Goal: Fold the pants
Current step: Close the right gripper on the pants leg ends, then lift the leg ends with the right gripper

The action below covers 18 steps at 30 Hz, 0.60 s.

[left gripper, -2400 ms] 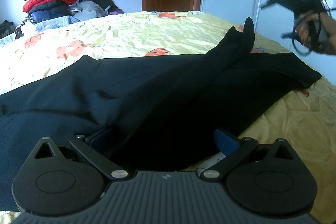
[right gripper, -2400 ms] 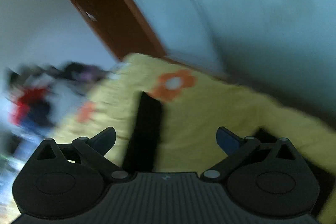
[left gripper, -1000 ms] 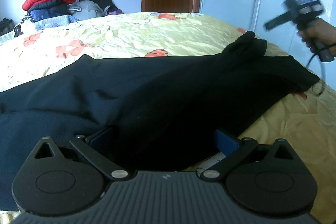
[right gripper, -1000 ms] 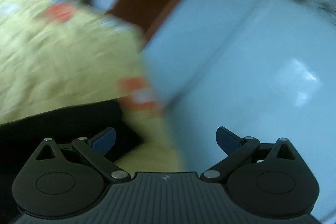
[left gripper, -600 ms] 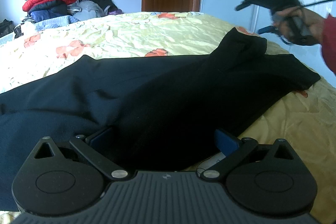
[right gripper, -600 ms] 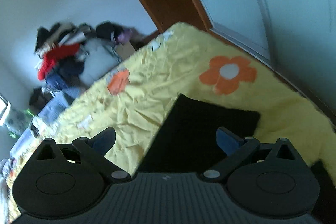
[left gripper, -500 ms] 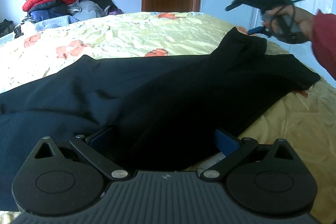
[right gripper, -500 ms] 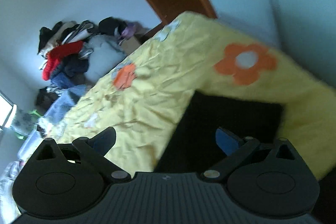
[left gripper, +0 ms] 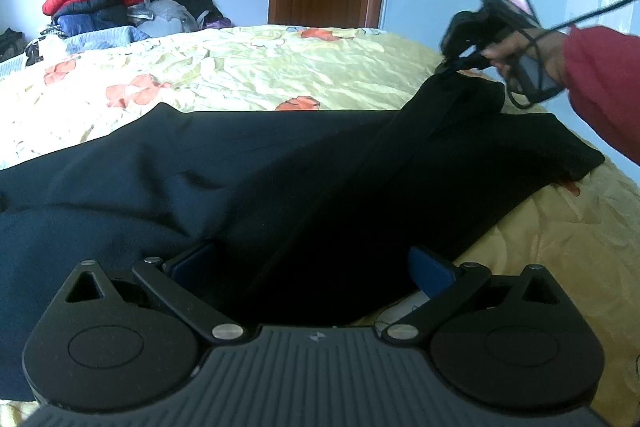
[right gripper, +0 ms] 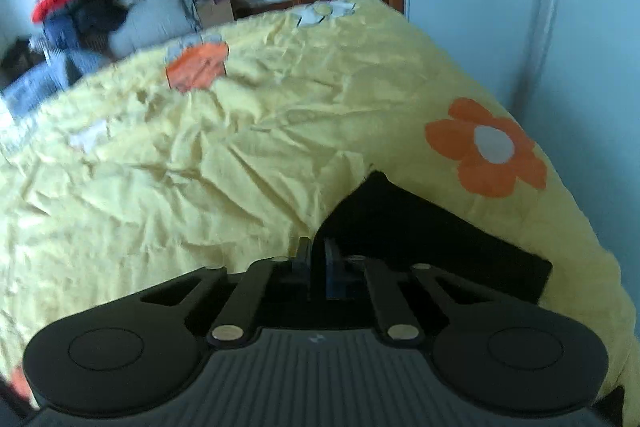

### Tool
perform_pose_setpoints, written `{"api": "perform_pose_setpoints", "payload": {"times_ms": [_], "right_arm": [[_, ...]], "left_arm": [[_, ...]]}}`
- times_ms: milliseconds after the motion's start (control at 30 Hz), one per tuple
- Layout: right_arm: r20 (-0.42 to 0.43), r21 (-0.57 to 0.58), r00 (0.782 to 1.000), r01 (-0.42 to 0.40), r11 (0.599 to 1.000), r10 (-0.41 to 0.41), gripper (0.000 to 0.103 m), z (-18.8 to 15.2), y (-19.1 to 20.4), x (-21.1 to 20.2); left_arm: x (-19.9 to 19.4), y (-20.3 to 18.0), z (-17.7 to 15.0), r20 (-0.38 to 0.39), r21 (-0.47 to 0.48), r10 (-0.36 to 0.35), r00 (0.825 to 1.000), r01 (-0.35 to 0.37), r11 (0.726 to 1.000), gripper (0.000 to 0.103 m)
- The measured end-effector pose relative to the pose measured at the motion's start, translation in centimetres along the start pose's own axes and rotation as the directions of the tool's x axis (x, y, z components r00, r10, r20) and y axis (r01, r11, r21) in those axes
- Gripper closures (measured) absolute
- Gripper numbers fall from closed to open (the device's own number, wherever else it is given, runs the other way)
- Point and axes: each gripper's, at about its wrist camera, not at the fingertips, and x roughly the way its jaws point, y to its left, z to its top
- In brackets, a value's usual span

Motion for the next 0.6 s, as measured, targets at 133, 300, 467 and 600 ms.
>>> {"api": "perform_pose_setpoints", "payload": {"times_ms": [133,300,467,600], "right_arm": [[0.121,0.094,0.990,-0.081,0.992,0.070,0.099,-1.2,-2.4,-4.0],[0.277,0.246,0.954,-0.187,0.951,0.116,0.099,-4.5,-7.3,-10.0],[0.338,0.402,0.936,-0.240,0.884,0.100,0.099,-8.9,-12.5,-13.2],[0.327,0.473,0.930,-0.317,0.822,0.170,0.098,-11.1,-14.9,-12.6]], "left_arm": [[0.0,0.0,0.0,0.000,0.000,0.000,1.000,0.000,1.000,0.000],[0.0,0.0,0.0,-0.002,0.005,0.005,1.000,-0.005,1.000,0.000],[0.1,-0.1,0.0,-0.005,0.013,0.011,1.000,-0.011,1.000,0.000],[0.1,-0.3,0.0,-0.010,0.027,0.022,1.000,-0.022,0.999,0.000]]}}
